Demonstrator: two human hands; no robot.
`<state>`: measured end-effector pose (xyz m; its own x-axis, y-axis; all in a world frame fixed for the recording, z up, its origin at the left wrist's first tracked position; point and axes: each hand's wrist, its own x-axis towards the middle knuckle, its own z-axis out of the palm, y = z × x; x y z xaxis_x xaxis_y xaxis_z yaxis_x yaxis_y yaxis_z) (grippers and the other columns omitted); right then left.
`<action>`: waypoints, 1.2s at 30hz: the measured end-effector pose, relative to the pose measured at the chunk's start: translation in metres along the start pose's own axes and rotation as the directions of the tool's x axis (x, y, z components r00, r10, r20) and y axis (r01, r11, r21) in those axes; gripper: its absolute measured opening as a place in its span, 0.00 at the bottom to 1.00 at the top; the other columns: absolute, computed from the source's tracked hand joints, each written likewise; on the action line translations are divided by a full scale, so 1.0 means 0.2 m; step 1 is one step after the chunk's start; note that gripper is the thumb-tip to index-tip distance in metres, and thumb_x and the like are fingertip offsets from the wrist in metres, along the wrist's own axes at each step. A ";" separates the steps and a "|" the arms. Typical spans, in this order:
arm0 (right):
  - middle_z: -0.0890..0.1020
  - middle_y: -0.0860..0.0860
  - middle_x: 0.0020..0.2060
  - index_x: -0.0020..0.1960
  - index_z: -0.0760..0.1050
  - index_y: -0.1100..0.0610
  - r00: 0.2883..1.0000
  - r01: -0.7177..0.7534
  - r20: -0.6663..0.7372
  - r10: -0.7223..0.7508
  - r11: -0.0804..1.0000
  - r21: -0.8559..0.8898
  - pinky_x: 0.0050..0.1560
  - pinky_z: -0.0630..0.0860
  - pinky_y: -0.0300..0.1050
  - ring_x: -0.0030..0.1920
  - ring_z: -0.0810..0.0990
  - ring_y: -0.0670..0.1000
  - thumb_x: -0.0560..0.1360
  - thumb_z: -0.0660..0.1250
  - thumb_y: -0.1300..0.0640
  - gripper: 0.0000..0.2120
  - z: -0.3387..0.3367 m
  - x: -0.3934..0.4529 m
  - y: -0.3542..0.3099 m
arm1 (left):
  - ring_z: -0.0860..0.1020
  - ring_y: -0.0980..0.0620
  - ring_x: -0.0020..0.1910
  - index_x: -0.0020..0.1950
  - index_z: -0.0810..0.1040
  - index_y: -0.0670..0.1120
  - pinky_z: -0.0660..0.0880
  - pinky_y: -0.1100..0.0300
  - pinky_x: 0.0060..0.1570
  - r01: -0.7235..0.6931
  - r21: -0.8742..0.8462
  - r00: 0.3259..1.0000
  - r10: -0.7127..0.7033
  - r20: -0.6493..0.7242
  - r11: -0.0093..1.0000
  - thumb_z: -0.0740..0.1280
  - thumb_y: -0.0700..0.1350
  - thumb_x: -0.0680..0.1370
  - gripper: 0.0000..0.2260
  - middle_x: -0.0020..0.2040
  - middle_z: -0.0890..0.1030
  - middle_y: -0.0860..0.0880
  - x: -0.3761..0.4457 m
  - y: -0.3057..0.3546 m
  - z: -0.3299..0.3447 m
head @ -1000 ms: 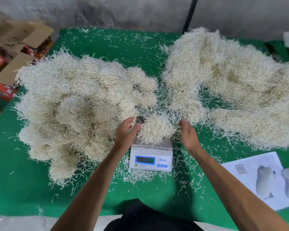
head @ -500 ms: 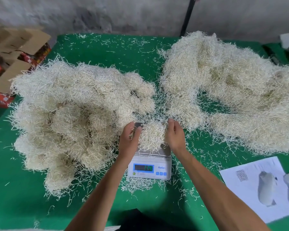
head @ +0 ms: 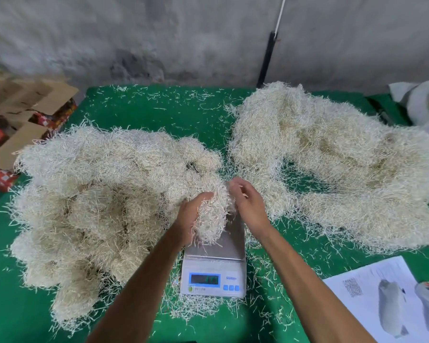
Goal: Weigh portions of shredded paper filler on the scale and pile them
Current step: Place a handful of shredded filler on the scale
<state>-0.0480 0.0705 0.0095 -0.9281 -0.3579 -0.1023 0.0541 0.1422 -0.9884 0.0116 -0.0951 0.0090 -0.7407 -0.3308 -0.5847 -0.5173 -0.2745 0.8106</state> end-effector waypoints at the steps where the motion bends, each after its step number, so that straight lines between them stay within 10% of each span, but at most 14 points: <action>1: 0.78 0.44 0.32 0.65 0.78 0.43 0.996 -0.004 0.085 0.010 0.998 -0.069 0.35 0.76 0.36 0.32 0.78 0.45 0.79 0.65 0.32 0.21 -0.02 0.02 -0.03 | 0.75 0.37 0.64 0.69 0.74 0.45 0.70 0.37 0.67 -0.030 0.017 0.997 0.029 0.076 0.999 0.78 0.64 0.58 0.44 0.67 0.74 0.39 0.00 0.02 0.00; 6: 0.78 0.55 0.30 0.42 0.80 0.59 0.990 -0.024 -0.142 0.025 1.000 0.007 0.45 0.80 0.49 0.29 0.75 0.55 0.81 0.70 0.46 0.17 -0.16 0.20 -0.12 | 0.79 0.41 0.58 0.67 0.76 0.42 0.77 0.52 0.52 -0.062 0.002 0.998 0.062 0.005 0.998 0.75 0.54 0.71 0.29 0.66 0.77 0.39 0.04 0.13 -0.01; 10: 0.78 0.47 0.28 0.49 0.81 0.62 0.948 -0.096 -0.268 0.174 0.956 0.279 0.47 0.81 0.48 0.30 0.76 0.48 0.81 0.70 0.52 0.12 -0.10 0.29 -0.11 | 0.79 0.47 0.54 0.52 0.80 0.50 0.79 0.49 0.54 -0.093 0.055 0.996 0.093 -0.002 0.994 0.77 0.52 0.70 0.14 0.55 0.80 0.45 0.07 0.17 0.01; 13: 0.84 0.59 0.46 0.62 0.80 0.59 0.987 -0.147 -0.035 0.159 0.960 0.241 0.51 0.82 0.47 0.36 0.83 0.51 0.81 0.68 0.44 0.20 -0.06 0.28 -0.08 | 0.83 0.44 0.44 0.52 0.85 0.45 0.83 0.51 0.39 -0.129 -0.024 0.989 0.131 0.071 0.991 0.77 0.51 0.71 0.15 0.47 0.84 0.43 0.09 0.22 0.01; 15: 0.73 0.48 0.35 0.55 0.81 0.64 0.990 -0.122 0.084 0.114 0.987 0.100 0.46 0.82 0.47 0.32 0.76 0.52 0.79 0.70 0.43 0.23 -0.07 0.30 -0.07 | 0.85 0.42 0.44 0.53 0.85 0.44 0.83 0.49 0.43 -0.118 0.046 0.989 0.113 0.093 0.992 0.80 0.54 0.67 0.20 0.46 0.86 0.44 0.11 0.24 0.00; 18: 0.82 0.49 0.33 0.47 0.81 0.59 0.962 -0.156 -0.201 0.184 0.977 0.147 0.33 0.79 0.37 0.29 0.77 0.46 0.82 0.68 0.50 0.13 -0.24 0.42 -0.10 | 0.81 0.48 0.35 0.46 0.86 0.41 0.78 0.62 0.32 -0.106 0.253 0.992 0.086 0.087 0.962 0.82 0.51 0.62 0.19 0.38 0.84 0.47 0.14 0.21 -0.03; 21: 0.79 0.52 0.37 0.47 0.75 0.57 0.890 -0.103 -0.385 0.243 0.931 0.351 0.36 0.80 0.41 0.27 0.78 0.43 0.84 0.64 0.54 0.09 -0.49 0.55 -0.11 | 0.83 0.47 0.38 0.42 0.87 0.46 0.81 0.55 0.41 -0.154 0.166 0.983 0.135 0.125 0.974 0.80 0.47 0.64 0.10 0.39 0.85 0.47 0.15 0.16 -0.13; 27: 0.80 0.55 0.42 0.55 0.80 0.63 0.936 -0.143 -0.291 0.198 0.970 0.199 0.47 0.84 0.51 0.38 0.79 0.54 0.82 0.67 0.60 0.06 -0.57 0.63 0.02 | 0.84 0.43 0.46 0.48 0.86 0.45 0.79 0.51 0.49 -0.059 0.036 0.997 0.061 -0.052 0.998 0.78 0.49 0.68 0.13 0.48 0.86 0.43 0.22 0.12 -0.13; 30: 0.83 0.56 0.40 0.59 0.78 0.64 0.869 -0.171 -0.441 0.224 0.972 0.159 0.35 0.81 0.41 0.41 0.85 0.58 0.83 0.66 0.63 0.07 -0.63 0.66 0.07 | 0.85 0.43 0.41 0.40 0.86 0.45 0.80 0.52 0.42 0.000 -0.068 0.995 -0.007 -0.095 0.998 0.77 0.47 0.68 0.07 0.44 0.86 0.43 0.22 0.12 -0.06; 36: 0.82 0.53 0.36 0.66 0.75 0.67 0.681 -0.165 -0.630 0.375 0.916 0.367 0.31 0.80 0.39 0.32 0.81 0.48 0.84 0.63 0.65 0.12 -0.75 0.71 0.14 | 0.82 0.42 0.50 0.57 0.81 0.45 0.78 0.51 0.46 0.077 -0.317 0.987 -0.117 -0.110 0.945 0.67 0.57 0.78 0.17 0.48 0.85 0.41 0.25 0.05 0.03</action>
<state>-0.2344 0.1622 -0.0166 -0.8433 0.3907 -0.3692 0.3375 -0.1497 -0.9294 -0.0339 -0.1084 -0.0114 -0.6231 -0.3941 -0.6756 -0.4097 -0.5714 0.7111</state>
